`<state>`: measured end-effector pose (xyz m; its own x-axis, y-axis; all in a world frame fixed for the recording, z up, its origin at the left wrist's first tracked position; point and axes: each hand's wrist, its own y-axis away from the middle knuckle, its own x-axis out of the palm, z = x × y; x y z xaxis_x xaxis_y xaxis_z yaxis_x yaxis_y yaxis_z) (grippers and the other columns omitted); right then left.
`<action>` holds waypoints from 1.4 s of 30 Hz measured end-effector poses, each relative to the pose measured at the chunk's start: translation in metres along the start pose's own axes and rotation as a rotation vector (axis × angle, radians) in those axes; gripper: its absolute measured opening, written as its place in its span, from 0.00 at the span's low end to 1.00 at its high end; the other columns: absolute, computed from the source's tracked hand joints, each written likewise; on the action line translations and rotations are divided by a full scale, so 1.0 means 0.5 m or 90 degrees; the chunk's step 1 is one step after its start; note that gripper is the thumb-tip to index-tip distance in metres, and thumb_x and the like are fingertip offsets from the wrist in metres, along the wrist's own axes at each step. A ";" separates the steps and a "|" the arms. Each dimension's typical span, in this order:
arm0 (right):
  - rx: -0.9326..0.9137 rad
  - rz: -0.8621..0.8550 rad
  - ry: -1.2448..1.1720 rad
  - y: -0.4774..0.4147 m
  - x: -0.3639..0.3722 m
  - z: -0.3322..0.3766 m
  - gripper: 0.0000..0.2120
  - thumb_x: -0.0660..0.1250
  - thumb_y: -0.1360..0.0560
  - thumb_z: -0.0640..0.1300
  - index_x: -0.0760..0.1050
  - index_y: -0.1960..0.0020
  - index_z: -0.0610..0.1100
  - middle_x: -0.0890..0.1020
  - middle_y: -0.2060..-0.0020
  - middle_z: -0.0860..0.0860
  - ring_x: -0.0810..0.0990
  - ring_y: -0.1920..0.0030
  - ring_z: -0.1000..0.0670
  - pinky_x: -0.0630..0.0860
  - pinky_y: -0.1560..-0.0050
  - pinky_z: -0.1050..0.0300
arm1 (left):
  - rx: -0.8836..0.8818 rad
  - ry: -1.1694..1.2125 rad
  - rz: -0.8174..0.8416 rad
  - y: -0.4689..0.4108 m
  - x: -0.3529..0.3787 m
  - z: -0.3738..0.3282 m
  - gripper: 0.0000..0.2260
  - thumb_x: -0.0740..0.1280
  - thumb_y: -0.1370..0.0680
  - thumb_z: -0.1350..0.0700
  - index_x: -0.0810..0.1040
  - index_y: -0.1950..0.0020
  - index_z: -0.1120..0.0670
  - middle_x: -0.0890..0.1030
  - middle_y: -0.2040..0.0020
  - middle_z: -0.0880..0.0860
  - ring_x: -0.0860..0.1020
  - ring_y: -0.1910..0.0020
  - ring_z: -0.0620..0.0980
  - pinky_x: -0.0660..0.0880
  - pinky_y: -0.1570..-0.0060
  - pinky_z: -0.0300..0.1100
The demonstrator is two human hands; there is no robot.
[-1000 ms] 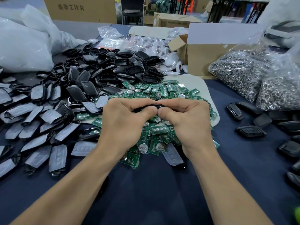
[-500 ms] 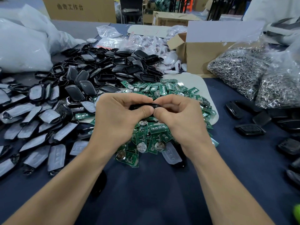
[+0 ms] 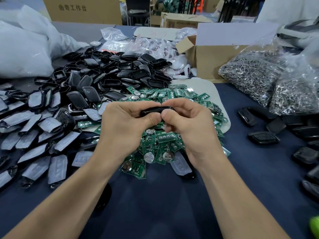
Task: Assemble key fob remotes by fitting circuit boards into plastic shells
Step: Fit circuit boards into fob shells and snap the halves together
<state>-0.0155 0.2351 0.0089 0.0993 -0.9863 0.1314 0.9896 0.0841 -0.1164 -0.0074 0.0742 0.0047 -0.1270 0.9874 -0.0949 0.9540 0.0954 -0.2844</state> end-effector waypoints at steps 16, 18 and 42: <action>-0.040 0.006 0.033 0.010 0.017 -0.009 0.10 0.66 0.23 0.35 0.86 0.56 0.38 0.85 0.67 0.39 0.83 0.69 0.36 0.79 0.70 0.50 | -0.022 0.037 -0.002 0.007 0.014 -0.013 0.16 0.73 0.24 0.67 0.90 0.56 0.45 0.88 0.61 0.51 0.86 0.60 0.49 0.82 0.60 0.39; -0.036 0.000 0.027 0.011 0.017 -0.010 0.10 0.66 0.23 0.35 0.87 0.56 0.39 0.86 0.66 0.41 0.84 0.67 0.34 0.81 0.68 0.49 | -0.030 0.033 -0.006 0.008 0.015 -0.013 0.14 0.73 0.24 0.67 0.90 0.57 0.47 0.88 0.61 0.51 0.86 0.60 0.49 0.81 0.61 0.39; -0.065 -0.041 0.022 0.000 -0.001 -0.001 0.12 0.74 0.35 0.35 0.88 0.56 0.48 0.87 0.67 0.48 0.80 0.71 0.53 0.75 0.68 0.63 | 0.010 -0.064 -0.067 -0.001 0.021 0.002 0.08 0.78 0.28 0.52 0.87 0.54 0.39 0.88 0.56 0.40 0.86 0.54 0.42 0.81 0.53 0.36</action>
<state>-0.0155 0.2356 0.0081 0.0312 -0.9937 0.1079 0.9780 0.0081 -0.2087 -0.0093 0.0842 0.0030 -0.2537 0.9543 -0.1579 0.9294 0.1953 -0.3131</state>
